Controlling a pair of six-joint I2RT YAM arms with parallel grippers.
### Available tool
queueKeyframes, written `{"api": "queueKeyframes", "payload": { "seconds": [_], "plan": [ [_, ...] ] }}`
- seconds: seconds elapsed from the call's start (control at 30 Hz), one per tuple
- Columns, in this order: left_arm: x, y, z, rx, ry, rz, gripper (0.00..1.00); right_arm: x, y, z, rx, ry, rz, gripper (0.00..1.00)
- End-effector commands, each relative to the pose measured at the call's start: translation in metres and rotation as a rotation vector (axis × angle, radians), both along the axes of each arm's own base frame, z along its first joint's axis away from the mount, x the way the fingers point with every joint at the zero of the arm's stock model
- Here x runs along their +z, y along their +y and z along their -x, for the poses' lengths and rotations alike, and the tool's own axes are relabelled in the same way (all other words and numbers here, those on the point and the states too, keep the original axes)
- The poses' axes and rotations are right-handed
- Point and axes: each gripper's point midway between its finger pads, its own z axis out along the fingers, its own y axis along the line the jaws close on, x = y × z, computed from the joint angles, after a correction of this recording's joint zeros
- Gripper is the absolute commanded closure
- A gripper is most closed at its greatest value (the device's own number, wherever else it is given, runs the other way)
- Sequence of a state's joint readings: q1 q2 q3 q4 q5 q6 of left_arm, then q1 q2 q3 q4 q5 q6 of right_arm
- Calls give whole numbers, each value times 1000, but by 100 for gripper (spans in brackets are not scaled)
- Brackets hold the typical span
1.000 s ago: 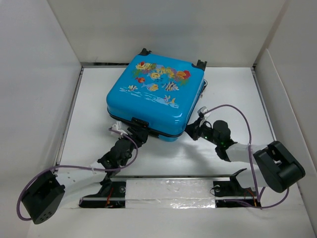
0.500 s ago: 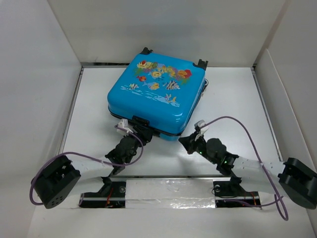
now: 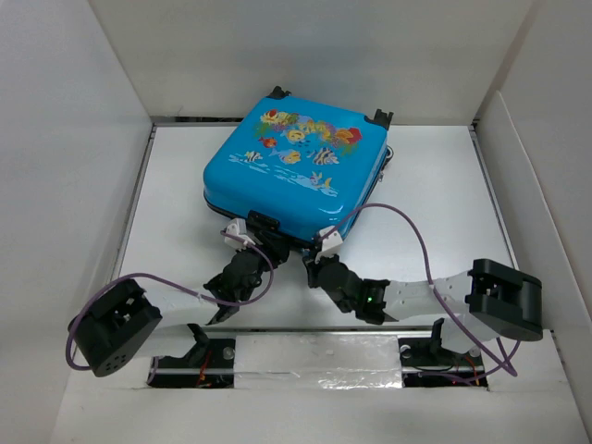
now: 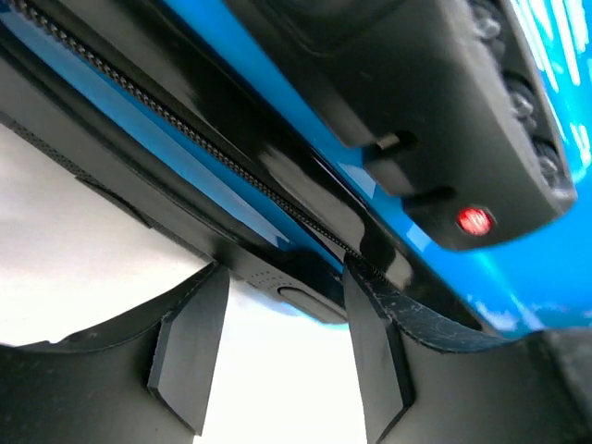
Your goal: Pack the luggage
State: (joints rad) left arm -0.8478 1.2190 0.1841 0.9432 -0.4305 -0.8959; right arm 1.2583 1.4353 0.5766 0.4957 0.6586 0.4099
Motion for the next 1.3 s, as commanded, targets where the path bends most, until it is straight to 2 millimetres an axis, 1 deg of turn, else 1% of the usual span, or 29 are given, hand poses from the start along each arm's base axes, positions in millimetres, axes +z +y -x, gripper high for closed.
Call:
{"api": "queueKeyframes", "payload": {
  "seconds": [0.0, 0.1, 0.17, 0.23, 0.3, 0.37, 0.43, 0.5, 0.53, 0.57, 0.6, 0.63, 0.7, 0.73, 0.77, 0.8, 0.83, 0.87, 0.9, 0.93, 0.97, 1.0, 1.03, 1.07, 1.1, 1.13, 1.17, 1.23, 1.27],
  "plan": [
    [66, -21, -4, -61, -149, 93, 49, 28, 67, 48, 245, 30, -102, 100],
    [57, 6, -1, 7, -128, -38, 43, 44, 65, 35, 216, 6, -87, 100],
    [46, 29, 3, 69, -115, -90, 34, 46, 61, 32, 217, 19, -109, 100],
    [38, 53, 12, 123, -92, -116, 31, 38, 57, 29, 218, 40, -118, 100],
    [36, 89, 16, 255, -56, -111, 31, 36, 61, 31, 236, 38, -125, 100],
    [44, 117, 18, 371, -67, -101, 37, 35, 67, 33, 266, 38, -115, 100],
    [79, 142, 13, 472, -157, -18, 37, 34, 71, 33, 271, 43, -115, 100],
    [107, 148, 3, 491, -216, 9, 37, 32, 71, 38, 280, 48, -115, 100],
    [133, 163, -7, 554, -242, 15, 36, 31, 69, 39, 281, 51, -115, 100],
    [144, 161, -16, 542, -239, 12, 35, 30, 67, 40, 283, 54, -116, 100],
    [135, 158, -33, 532, -185, -39, 34, 29, 65, 41, 284, 57, -119, 100],
    [162, 156, -45, 531, -203, 23, 34, 29, 63, 42, 286, 59, -121, 100],
    [180, 156, -70, 472, -234, 92, 34, 26, 60, 43, 284, 61, -119, 100],
    [200, 161, -77, 472, -274, 128, 34, 28, 59, 44, 289, 61, -122, 100],
    [201, 184, -85, 544, -252, 150, 33, 30, 57, 44, 290, 57, -122, 100],
    [195, 199, -96, 601, -215, 146, 33, 29, 56, 45, 292, 58, -118, 100],
    [203, 214, -102, 651, -221, 156, 33, 30, 56, 45, 295, 59, -118, 100],
    [201, 227, -107, 700, -213, 177, 32, 29, 55, 46, 294, 61, -113, 100],
    [183, 253, -119, 759, -163, 171, 32, 28, 54, 46, 295, 59, -108, 100],
    [186, 263, -129, 752, -158, 179, 32, 29, 54, 46, 299, 58, -106, 100],
    [188, 257, -141, 667, -143, 178, 31, 29, 54, 46, 301, 53, -104, 100],
    [150, 273, -159, 684, -10, 139, 31, 31, 54, 46, 305, 50, -109, 100],
    [170, 275, -176, 653, -25, 132, 31, 32, 55, 47, 312, 48, -109, 100],
    [147, 265, -192, 579, 42, 104, 32, 35, 56, 47, 316, 43, -116, 100],
    [143, 264, -199, 550, 67, 68, 32, 36, 57, 48, 323, 41, -117, 100],
    [153, 261, -208, 525, 58, 65, 32, 38, 62, 48, 333, 36, -120, 100],
    [149, 248, -213, 446, 68, 76, 32, 40, 65, 47, 344, 23, -113, 100],
    [126, 244, -220, 414, 121, 79, 32, 38, 75, 48, 365, 27, -99, 100],
    [120, 235, -222, 381, 129, 82, 32, 49, 84, 47, 381, 12, -115, 100]
  ]
}}
